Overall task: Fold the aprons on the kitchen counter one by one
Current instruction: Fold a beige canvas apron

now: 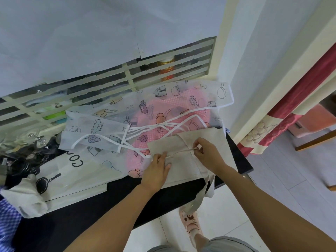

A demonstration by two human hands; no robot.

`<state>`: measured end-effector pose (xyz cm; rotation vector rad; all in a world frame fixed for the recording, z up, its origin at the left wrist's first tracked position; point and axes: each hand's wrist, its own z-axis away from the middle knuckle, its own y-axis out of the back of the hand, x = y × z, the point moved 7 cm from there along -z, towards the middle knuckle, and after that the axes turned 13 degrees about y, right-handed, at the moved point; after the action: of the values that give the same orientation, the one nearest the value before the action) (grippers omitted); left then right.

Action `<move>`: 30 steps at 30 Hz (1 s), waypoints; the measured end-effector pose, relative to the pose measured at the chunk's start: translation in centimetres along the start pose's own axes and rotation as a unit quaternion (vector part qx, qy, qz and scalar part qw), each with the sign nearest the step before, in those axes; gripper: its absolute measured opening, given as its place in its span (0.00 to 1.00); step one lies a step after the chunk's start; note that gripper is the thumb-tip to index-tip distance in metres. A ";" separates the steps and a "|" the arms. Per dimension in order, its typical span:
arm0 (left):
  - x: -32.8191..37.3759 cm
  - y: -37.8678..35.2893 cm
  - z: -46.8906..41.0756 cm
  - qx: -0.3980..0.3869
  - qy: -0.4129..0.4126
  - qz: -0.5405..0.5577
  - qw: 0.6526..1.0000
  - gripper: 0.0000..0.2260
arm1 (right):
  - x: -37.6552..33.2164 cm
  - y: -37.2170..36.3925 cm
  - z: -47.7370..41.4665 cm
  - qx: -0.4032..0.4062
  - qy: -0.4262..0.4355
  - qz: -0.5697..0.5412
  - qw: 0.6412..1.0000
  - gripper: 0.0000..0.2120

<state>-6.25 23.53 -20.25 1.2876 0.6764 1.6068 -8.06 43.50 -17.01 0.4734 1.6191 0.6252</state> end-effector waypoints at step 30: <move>4.0 -5.5 -0.3 -0.040 -0.083 -0.198 0.976 0.31 | 2.1 -0.4 1.0 -0.052 -0.048 0.028 0.997 0.10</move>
<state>-4.80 29.38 -23.29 1.1294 0.7044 1.1772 -7.31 44.65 -19.00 0.4673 1.4794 0.7154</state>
